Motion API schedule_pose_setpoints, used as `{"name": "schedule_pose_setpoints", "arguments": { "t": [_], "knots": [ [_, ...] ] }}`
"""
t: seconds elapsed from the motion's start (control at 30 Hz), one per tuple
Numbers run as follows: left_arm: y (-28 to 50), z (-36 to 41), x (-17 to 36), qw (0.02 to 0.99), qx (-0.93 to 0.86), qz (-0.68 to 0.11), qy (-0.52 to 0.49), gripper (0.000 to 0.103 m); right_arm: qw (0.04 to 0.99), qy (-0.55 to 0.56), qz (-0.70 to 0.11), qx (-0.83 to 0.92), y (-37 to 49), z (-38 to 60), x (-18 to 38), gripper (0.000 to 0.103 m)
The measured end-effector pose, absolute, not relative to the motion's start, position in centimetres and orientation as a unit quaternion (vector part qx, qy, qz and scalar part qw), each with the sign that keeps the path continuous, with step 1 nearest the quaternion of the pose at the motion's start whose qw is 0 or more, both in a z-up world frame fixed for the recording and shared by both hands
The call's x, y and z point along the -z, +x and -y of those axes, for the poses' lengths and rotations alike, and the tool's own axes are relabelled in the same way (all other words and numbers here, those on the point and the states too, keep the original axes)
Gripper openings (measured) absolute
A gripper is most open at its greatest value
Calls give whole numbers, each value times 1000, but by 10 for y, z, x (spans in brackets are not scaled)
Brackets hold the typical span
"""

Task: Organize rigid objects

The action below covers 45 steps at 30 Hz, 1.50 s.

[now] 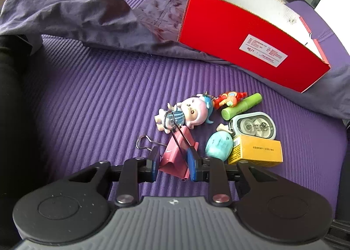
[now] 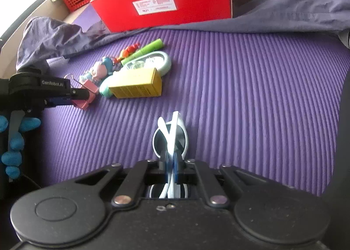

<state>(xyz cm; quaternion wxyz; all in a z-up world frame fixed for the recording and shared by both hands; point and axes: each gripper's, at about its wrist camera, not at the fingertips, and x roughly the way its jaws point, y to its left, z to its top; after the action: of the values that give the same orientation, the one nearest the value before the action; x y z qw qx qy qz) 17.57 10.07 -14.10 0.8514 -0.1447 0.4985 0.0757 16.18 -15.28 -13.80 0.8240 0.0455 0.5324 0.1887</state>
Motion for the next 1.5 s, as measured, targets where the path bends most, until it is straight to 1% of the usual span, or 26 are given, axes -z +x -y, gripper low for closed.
{"name": "schedule_pose_setpoints", "arguments": {
  "t": [0.17, 0.23, 0.27, 0.3, 0.33, 0.47, 0.53, 0.7, 0.87, 1.03, 1.07, 1.1, 1.17, 1.33, 1.37, 1.4, 1.43, 1.47, 1.5],
  "knots": [
    [171, -104, 133, 854, -73, -489, -162, 25, 825, 50, -531, -185, 162, 154, 136, 4],
    [171, -105, 129, 854, -73, -488, -166, 21, 827, 51, -529, -185, 163, 154, 135, 4],
    [170, -105, 128, 854, -74, -487, -167, 18, 828, 52, -528, -184, 162, 155, 135, 4],
    [170, -105, 126, 854, -76, -488, -166, 12, 829, 53, -525, -184, 162, 155, 133, 4],
    [170, -105, 124, 854, -77, -487, -164, 11, 831, 54, -522, -183, 162, 155, 131, 4],
    [169, -102, 117, 858, -72, -483, -157, 10, 838, 64, -510, -180, 165, 162, 122, 4],
    [169, -102, 116, 860, -67, -481, -154, 8, 840, 69, -508, -176, 166, 165, 121, 4],
    [171, -102, 119, 858, -63, -486, -151, 7, 841, 76, -510, -165, 168, 171, 123, 4],
    [170, -113, 122, 846, -59, -495, -188, 8, 839, 79, -512, -167, 167, 170, 126, 4],
    [164, -107, 116, 847, -54, -500, -174, 11, 835, 85, -518, -167, 169, 171, 129, 4],
    [163, -105, 116, 846, -54, -502, -172, 15, 834, 86, -518, -167, 169, 171, 130, 4],
    [163, -104, 116, 845, -55, -504, -170, 24, 834, 87, -519, -168, 169, 170, 130, 4],
    [164, -102, 118, 844, -52, -505, -172, 33, 833, 87, -519, -169, 170, 171, 131, 4],
    [164, -93, 118, 843, -49, -508, -168, 43, 833, 89, -520, -170, 169, 172, 131, 4],
    [161, -91, 116, 846, -44, -505, -167, 49, 832, 90, -520, -170, 169, 173, 131, 4],
    [159, -89, 112, 850, -41, -500, -162, 59, 832, 92, -520, -170, 169, 173, 132, 4],
    [155, -87, 109, 855, -43, -493, -154, 66, 832, 93, -520, -169, 169, 173, 132, 4],
    [151, -86, 105, 861, -51, -484, -146, 78, 832, 94, -521, -169, 169, 173, 132, 4],
    [148, -86, 102, 865, -57, -478, -143, 83, 831, 95, -521, -170, 170, 173, 132, 4]
  ]
}}
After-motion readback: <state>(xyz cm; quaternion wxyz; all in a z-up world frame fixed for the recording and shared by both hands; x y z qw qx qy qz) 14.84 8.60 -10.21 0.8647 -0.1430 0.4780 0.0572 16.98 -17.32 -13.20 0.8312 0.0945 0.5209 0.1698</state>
